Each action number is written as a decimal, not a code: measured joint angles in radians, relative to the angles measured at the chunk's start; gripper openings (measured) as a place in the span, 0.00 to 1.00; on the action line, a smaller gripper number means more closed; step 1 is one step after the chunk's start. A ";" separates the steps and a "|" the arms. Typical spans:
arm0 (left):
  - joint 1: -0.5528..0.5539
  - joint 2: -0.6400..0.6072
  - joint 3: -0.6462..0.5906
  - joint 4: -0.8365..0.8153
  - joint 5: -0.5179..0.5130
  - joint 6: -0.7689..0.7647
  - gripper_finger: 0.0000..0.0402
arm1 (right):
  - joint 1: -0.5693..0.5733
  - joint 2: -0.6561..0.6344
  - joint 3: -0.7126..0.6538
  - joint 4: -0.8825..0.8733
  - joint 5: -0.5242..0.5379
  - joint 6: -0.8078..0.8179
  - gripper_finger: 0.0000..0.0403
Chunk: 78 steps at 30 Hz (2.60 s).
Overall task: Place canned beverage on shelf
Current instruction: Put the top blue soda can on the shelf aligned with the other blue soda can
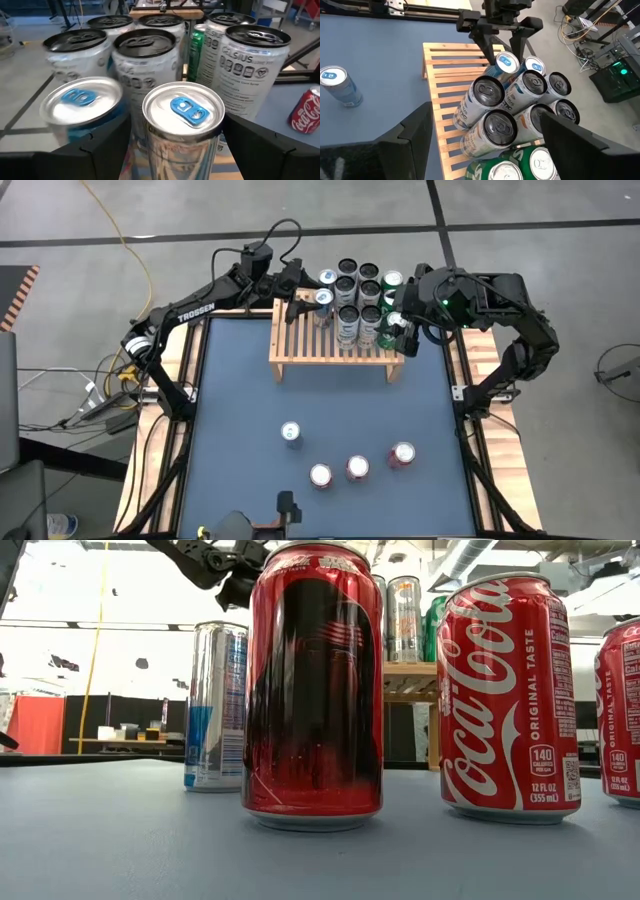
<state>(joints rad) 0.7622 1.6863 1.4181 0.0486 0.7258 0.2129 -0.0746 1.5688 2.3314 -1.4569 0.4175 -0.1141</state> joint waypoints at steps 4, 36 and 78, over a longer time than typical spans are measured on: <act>0.017 0.000 0.000 -0.011 0.001 -0.031 0.74 | 0.000 0.000 0.000 -0.007 0.000 0.001 0.78; 0.037 -0.041 0.000 -0.408 -0.025 0.067 0.65 | 0.000 0.000 0.000 -0.009 0.001 0.001 0.78; -0.103 0.001 0.000 -0.251 -0.190 0.119 0.02 | 0.000 0.000 0.000 -0.009 0.002 0.001 0.78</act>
<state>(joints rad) 0.6590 1.6875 1.4178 -0.2022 0.5359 0.3316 -0.0746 1.5688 2.3314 -1.4658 0.4194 -0.1135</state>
